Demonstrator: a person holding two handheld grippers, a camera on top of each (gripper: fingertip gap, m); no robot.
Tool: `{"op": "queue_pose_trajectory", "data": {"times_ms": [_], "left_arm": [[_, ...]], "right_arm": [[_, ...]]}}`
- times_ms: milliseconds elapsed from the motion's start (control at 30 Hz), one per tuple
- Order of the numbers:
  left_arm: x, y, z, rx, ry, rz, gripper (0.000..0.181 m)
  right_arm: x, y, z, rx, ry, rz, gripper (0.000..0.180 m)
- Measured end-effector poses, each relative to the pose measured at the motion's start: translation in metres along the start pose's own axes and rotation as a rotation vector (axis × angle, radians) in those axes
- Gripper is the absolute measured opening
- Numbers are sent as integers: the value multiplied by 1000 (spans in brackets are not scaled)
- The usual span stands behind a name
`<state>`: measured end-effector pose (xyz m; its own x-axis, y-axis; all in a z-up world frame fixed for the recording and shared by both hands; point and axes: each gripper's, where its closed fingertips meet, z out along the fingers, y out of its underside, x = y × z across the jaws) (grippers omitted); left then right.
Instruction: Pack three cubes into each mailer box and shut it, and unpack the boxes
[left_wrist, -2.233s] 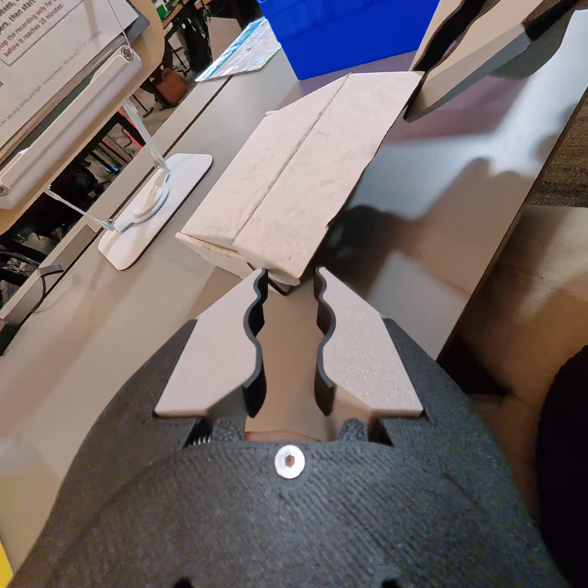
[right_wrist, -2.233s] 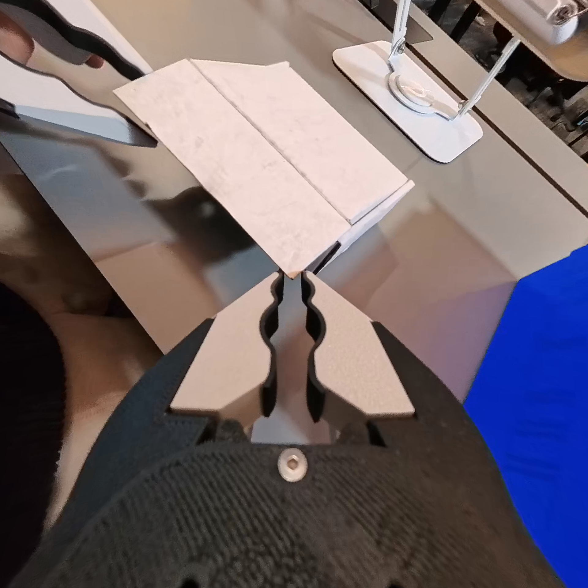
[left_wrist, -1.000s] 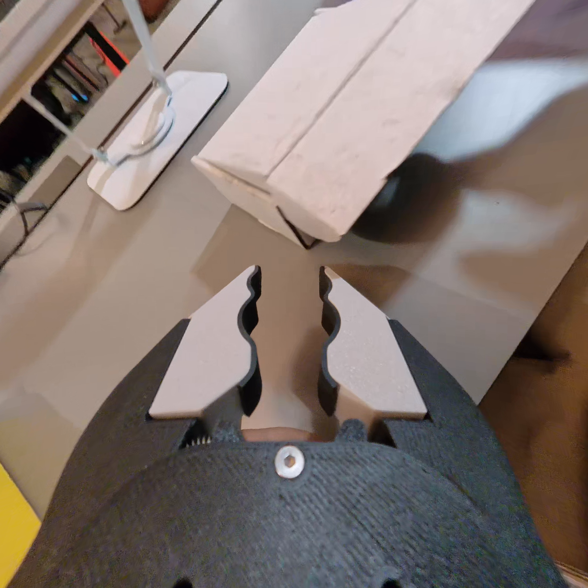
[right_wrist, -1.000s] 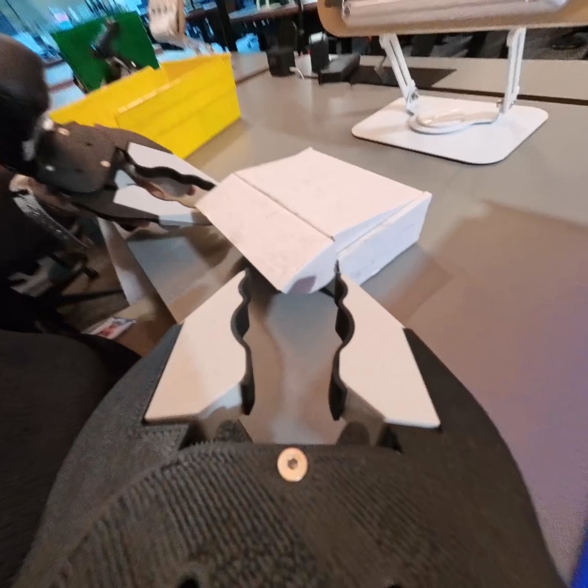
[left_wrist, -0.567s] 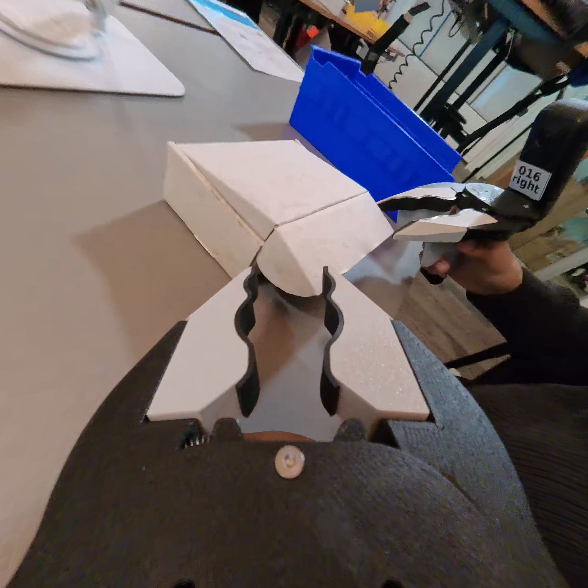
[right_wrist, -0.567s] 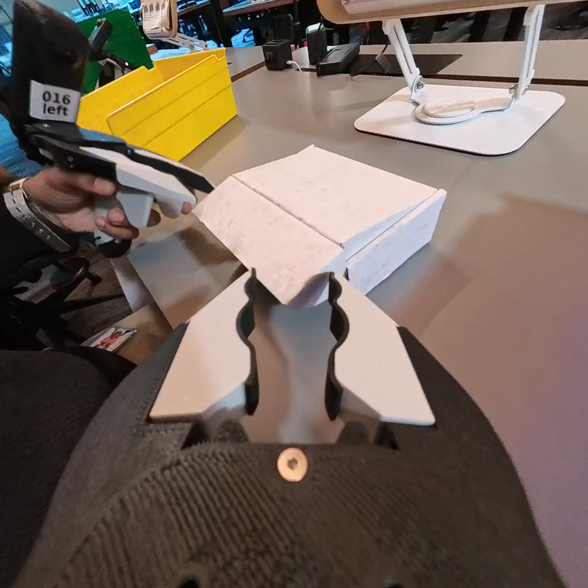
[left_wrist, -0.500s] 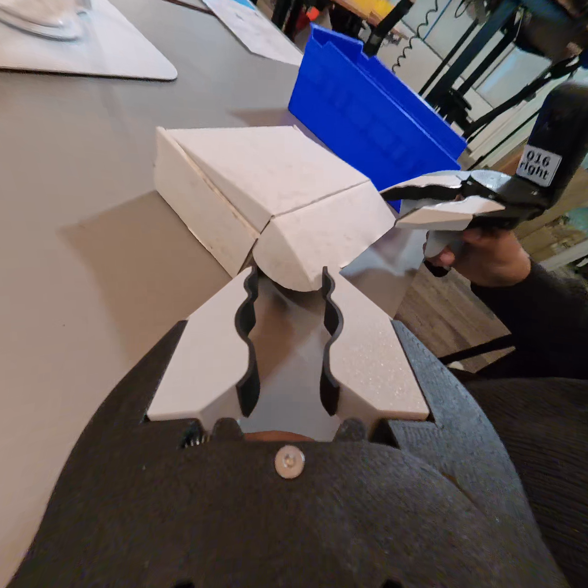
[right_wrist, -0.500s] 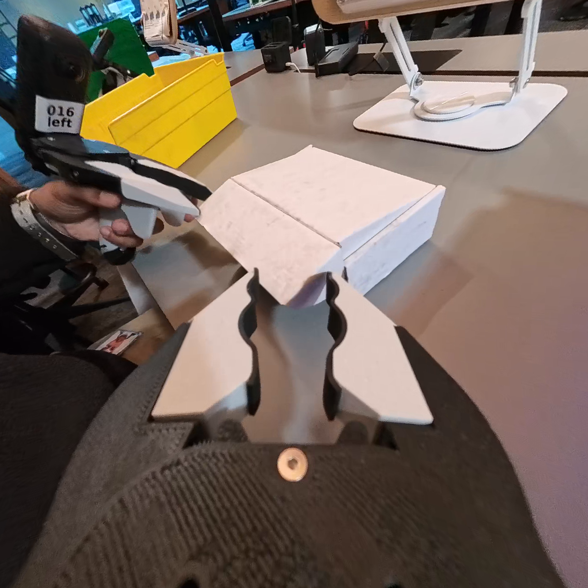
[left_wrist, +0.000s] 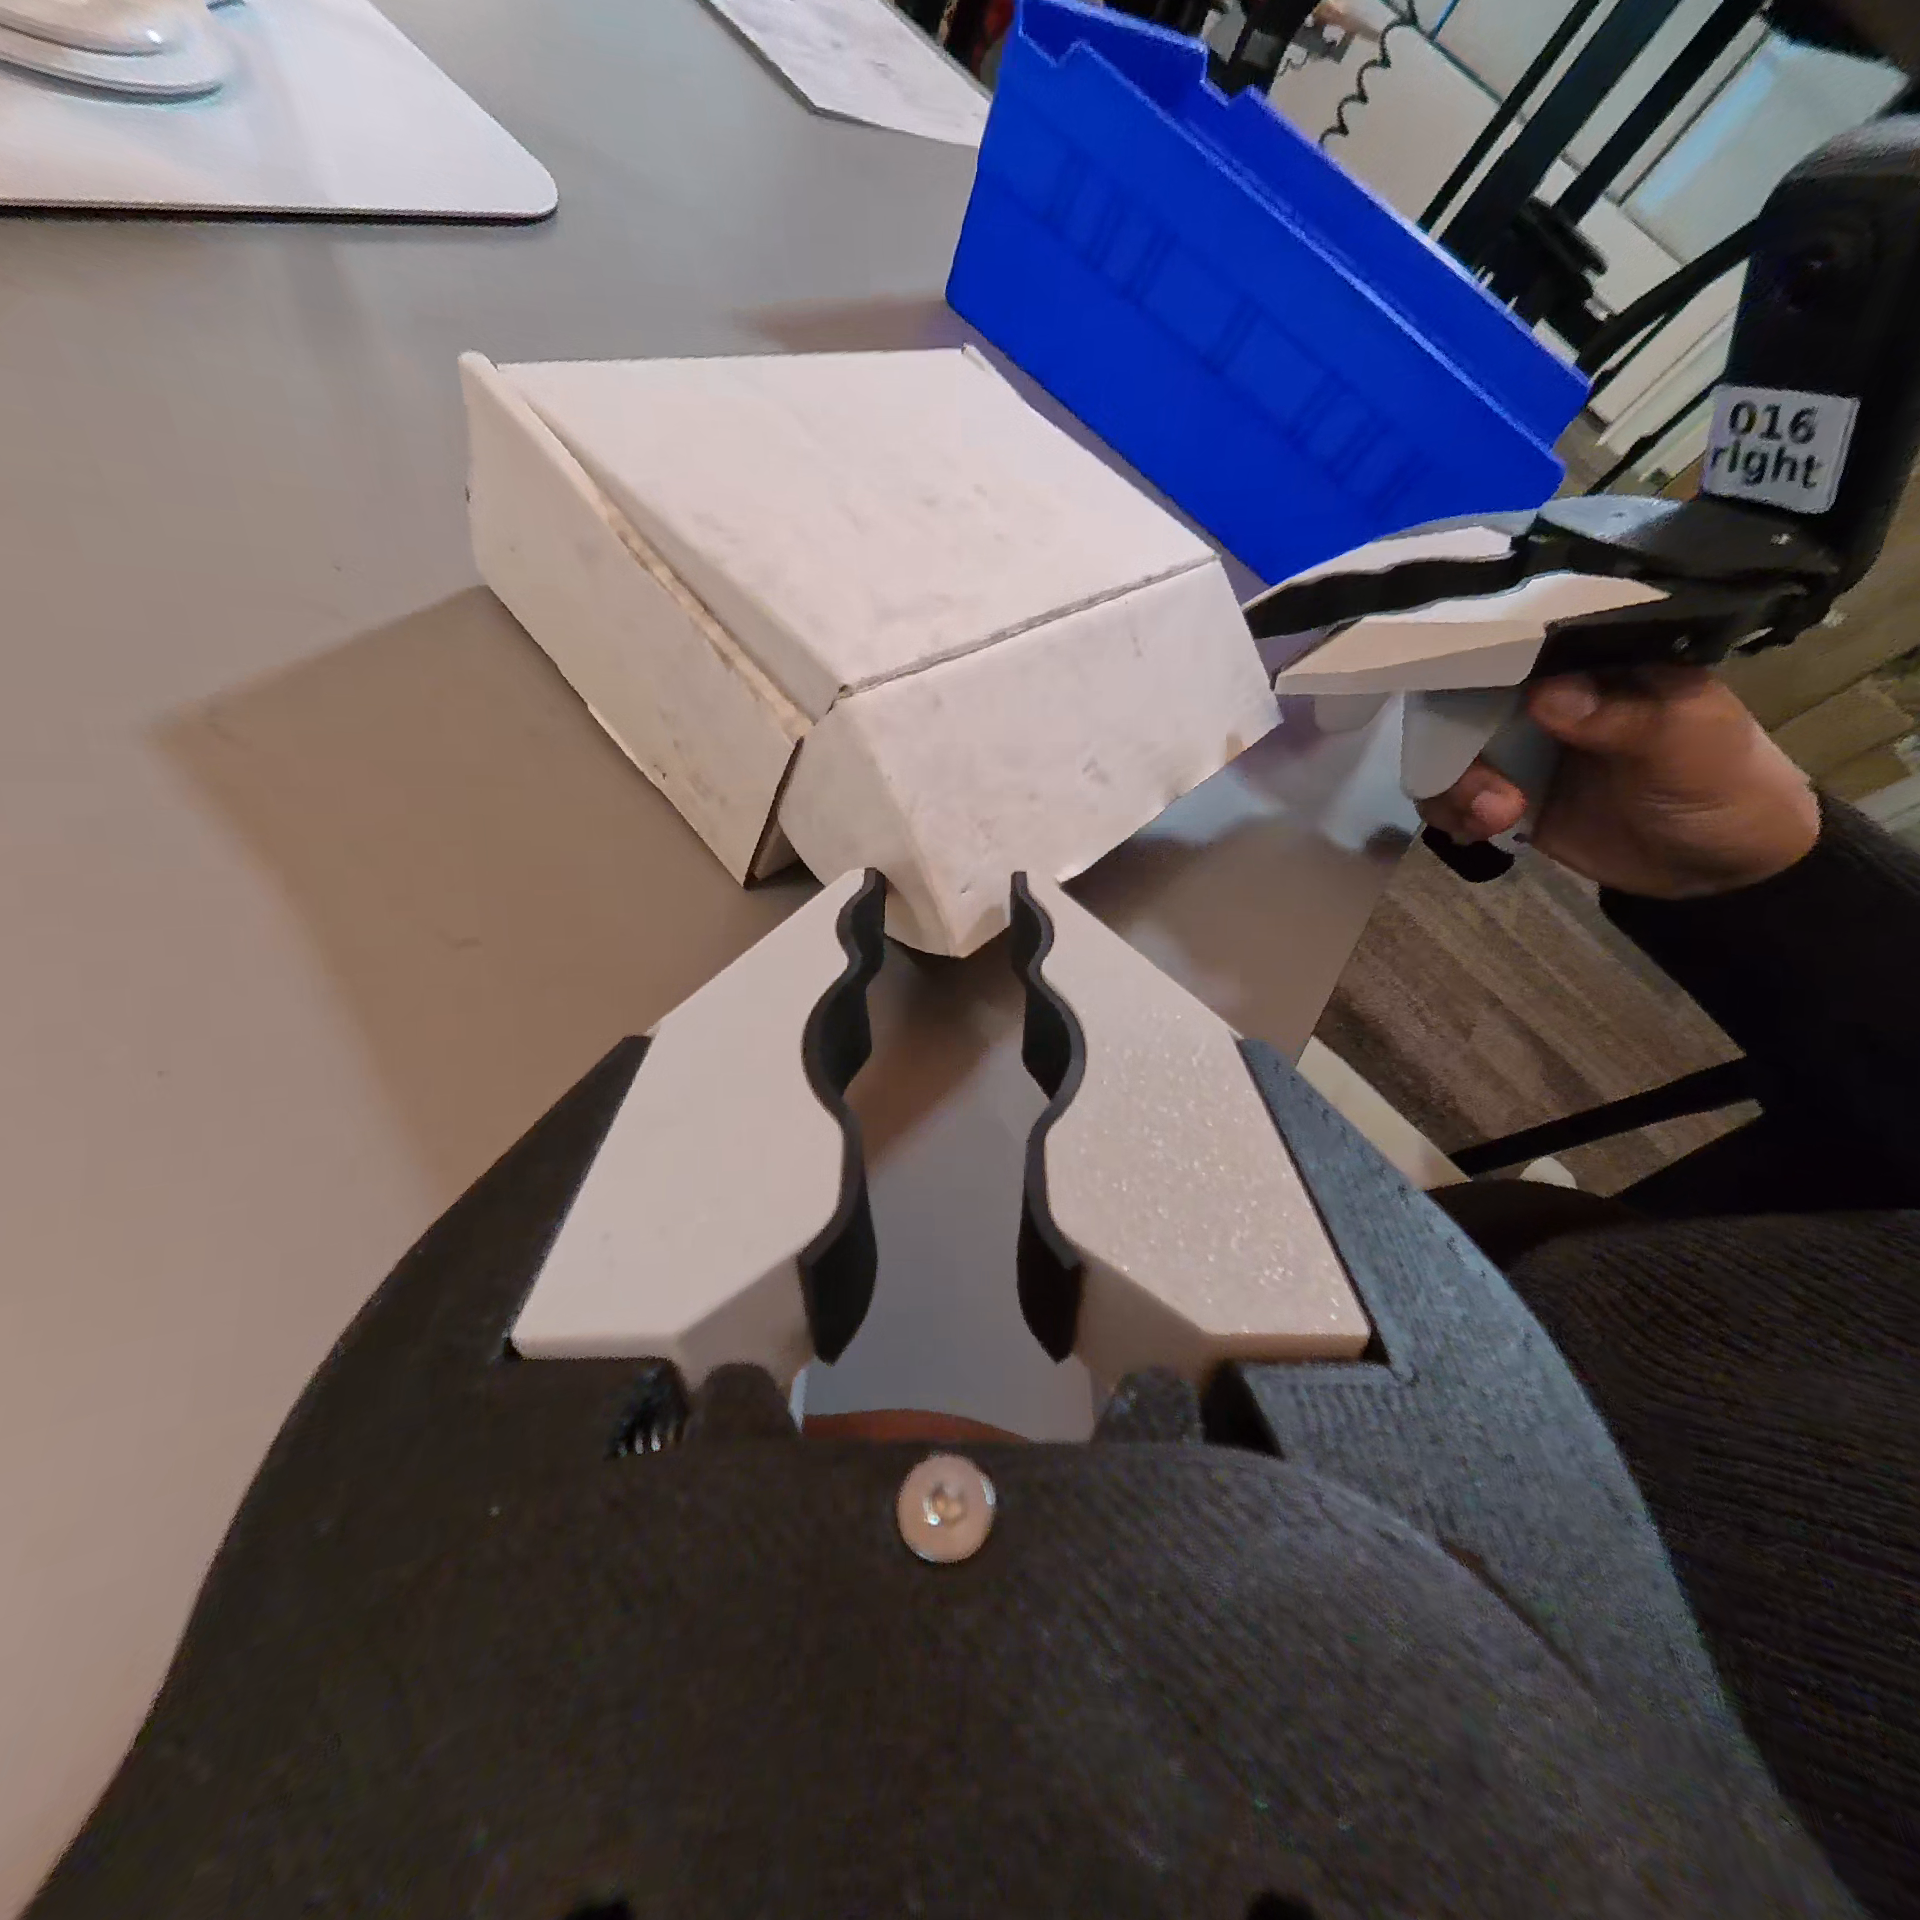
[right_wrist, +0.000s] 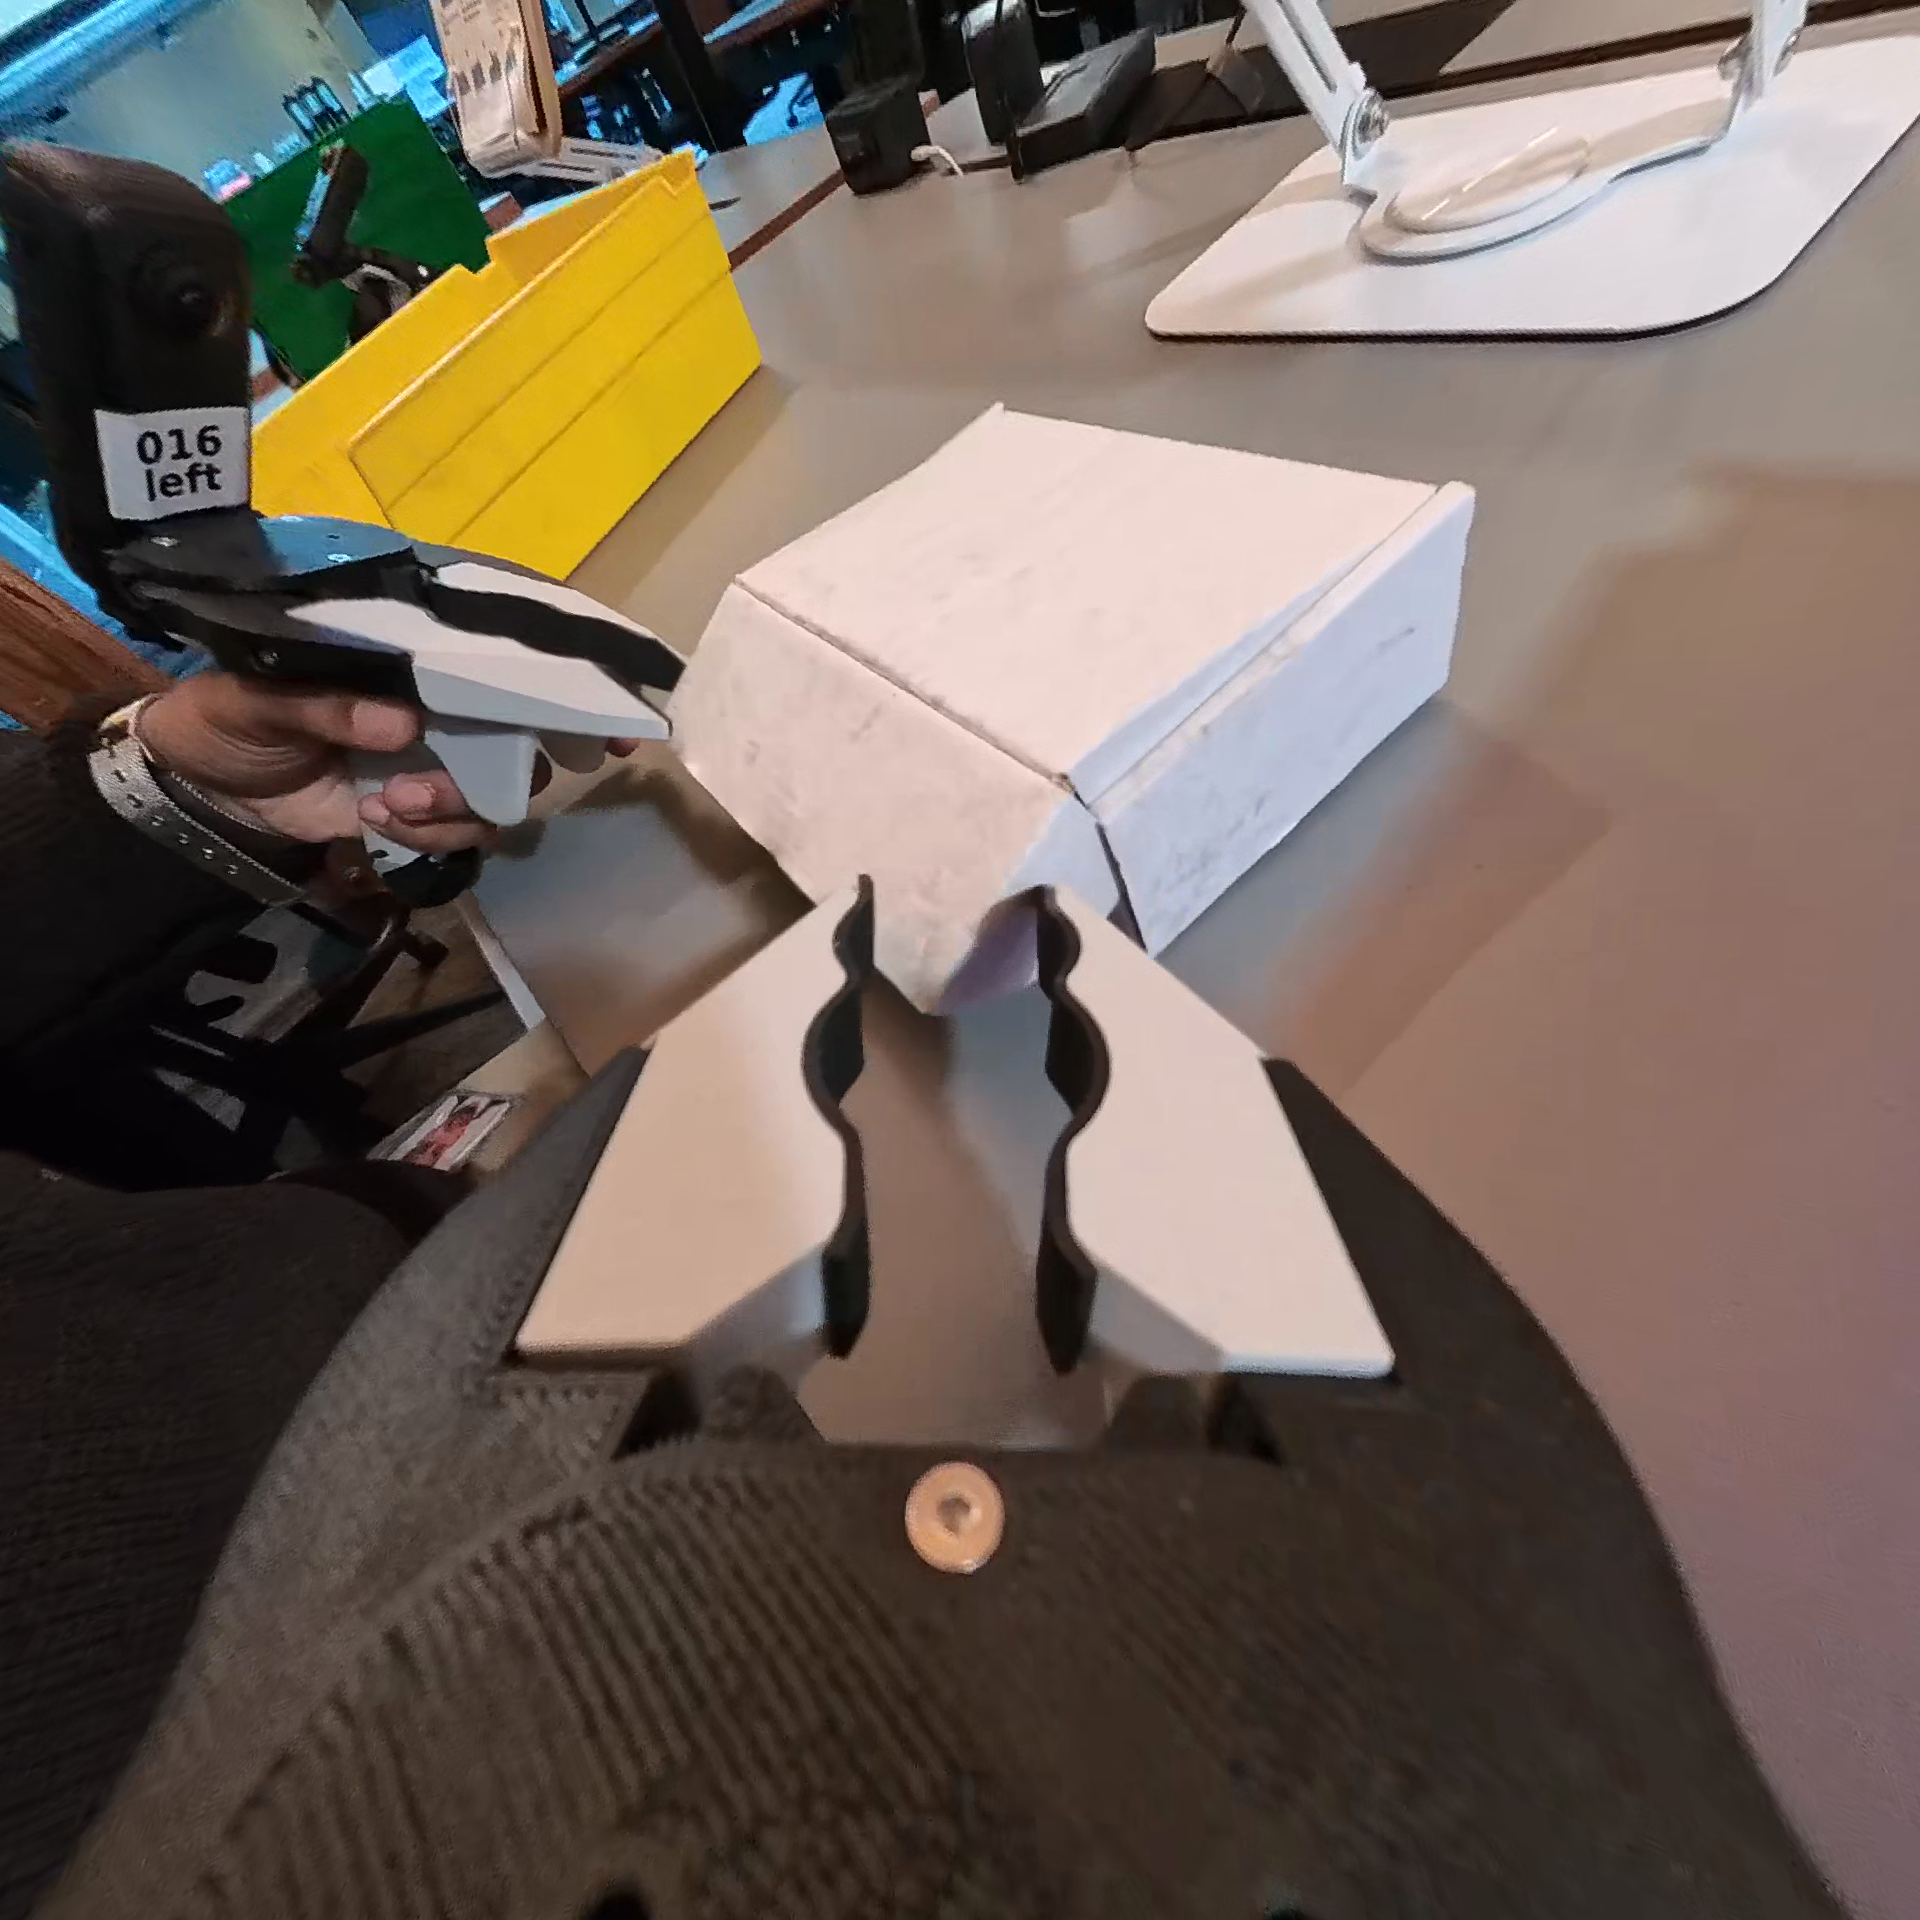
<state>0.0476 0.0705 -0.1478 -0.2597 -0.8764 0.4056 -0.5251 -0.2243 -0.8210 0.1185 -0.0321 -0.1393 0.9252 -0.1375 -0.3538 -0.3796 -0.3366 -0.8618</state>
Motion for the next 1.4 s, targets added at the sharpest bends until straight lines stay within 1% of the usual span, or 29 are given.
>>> {"op": "queue_pose_trajectory", "data": {"times_ms": [167, 367, 600, 700, 800, 867, 1000, 1100, 1167, 1233, 1267, 1333, 1367, 1400], "left_arm": [[-1, 5, 4, -25, -38, 49, 24], [-5, 5, 4, -26, -47, 24, 20], [-7, 7, 7, -39, -65, 15, 21], [-7, 7, 7, -40, -63, 18, 22], [-4, 5, 5, -30, -49, 37, 32], [-7, 1, 2, -9, -66, 53, 36], [-9, -4, -1, 17, -65, 49, 37], [-5, 0, 2, -3, -51, 49, 37], [-6, 1, 5, -14, -65, 51, 38], [-9, -3, 9, -6, -74, 47, 42], [-12, -7, 11, 2, -87, 52, 49], [-19, -11, 14, 3, -110, 61, 72], [-18, -12, 16, -2, -94, 66, 85], [-16, -12, 19, -13, -74, 71, 94]], "right_arm": [[3, 1, 2, -11, 21, -15, 30], [4, 3, 3, -19, 30, -21, 27], [10, 7, 6, -49, 68, -60, 24], [10, 9, 6, -61, 82, -87, 28], [13, 9, 3, -68, 108, -120, 37], [14, 8, 1, -59, 107, -115, 42], [12, 7, 2, -50, 78, -81, 45], [14, 8, 3, -56, 88, -79, 46], [17, 9, 6, -72, 100, -80, 55], [18, 11, 10, -103, 76, -67, 66], [18, 12, 11, -116, 61, -48, 70], [19, 13, 13, -126, 32, -4, 75], [19, 11, 14, -118, 18, 14, 77], [20, 7, 14, -100, 6, 25, 78]]}}
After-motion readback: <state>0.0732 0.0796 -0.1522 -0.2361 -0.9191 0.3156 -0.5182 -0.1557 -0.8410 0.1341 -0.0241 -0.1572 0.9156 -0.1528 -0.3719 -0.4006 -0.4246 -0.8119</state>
